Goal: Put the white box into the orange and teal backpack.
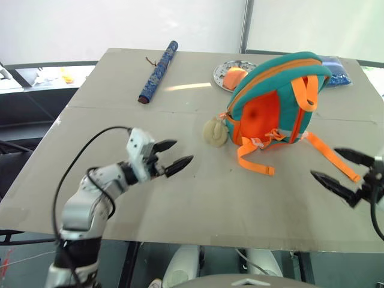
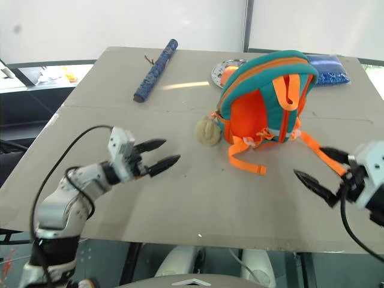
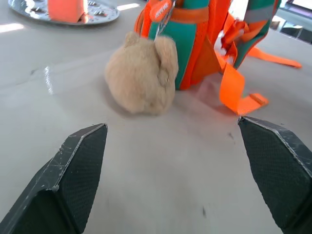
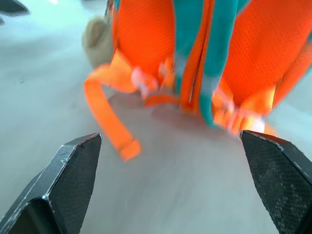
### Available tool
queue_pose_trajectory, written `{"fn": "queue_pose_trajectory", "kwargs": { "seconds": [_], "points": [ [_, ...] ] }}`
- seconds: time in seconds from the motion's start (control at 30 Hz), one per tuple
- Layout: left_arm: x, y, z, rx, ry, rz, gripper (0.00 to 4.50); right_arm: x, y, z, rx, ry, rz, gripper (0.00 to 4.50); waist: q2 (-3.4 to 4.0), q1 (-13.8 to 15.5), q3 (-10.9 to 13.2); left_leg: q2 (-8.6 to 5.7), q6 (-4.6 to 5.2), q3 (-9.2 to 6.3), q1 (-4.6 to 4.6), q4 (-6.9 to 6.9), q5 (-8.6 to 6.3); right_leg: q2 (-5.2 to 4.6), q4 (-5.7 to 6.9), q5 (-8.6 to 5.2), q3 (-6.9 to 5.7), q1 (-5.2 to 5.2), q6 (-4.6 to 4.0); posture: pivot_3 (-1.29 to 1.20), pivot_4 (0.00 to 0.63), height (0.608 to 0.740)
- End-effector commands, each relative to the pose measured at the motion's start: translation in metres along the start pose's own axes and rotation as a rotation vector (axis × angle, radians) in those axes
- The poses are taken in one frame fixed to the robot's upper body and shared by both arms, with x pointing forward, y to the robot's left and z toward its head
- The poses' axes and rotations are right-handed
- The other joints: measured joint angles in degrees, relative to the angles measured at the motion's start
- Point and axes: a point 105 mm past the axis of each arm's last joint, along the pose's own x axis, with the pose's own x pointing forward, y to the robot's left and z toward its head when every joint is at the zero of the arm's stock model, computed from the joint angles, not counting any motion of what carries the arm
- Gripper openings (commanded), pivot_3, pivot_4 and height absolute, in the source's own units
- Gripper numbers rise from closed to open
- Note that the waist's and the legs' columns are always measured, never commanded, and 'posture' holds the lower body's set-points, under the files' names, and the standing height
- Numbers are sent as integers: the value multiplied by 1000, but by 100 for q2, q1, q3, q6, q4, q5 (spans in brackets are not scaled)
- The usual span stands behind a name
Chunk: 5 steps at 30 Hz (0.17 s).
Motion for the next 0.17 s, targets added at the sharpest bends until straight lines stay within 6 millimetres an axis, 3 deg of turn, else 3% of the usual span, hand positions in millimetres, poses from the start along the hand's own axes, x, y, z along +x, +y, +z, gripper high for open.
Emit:
{"fn": "queue_pose_trajectory", "kwargs": {
  "seconds": [0.03, 0.17],
  "points": [
    [-23, 0, 12, 46, -22, 37, 4400, -19, -5, -3, -82, 25, -46, 4500, -2, 7, 0, 0, 1, 2, 3, 1, 0, 0, 0, 0, 1, 2, 0, 0, 150, 733],
    [-43, 5, 6, 26, 12, 69, 4400, -25, -7, -12, -69, 45, -60, 4500, -6, 9, 2, 11, 7, 21, 61, -1, -5, 1, 0, -16, 10, 47, -19, 0, 150, 733]
  ]
}}
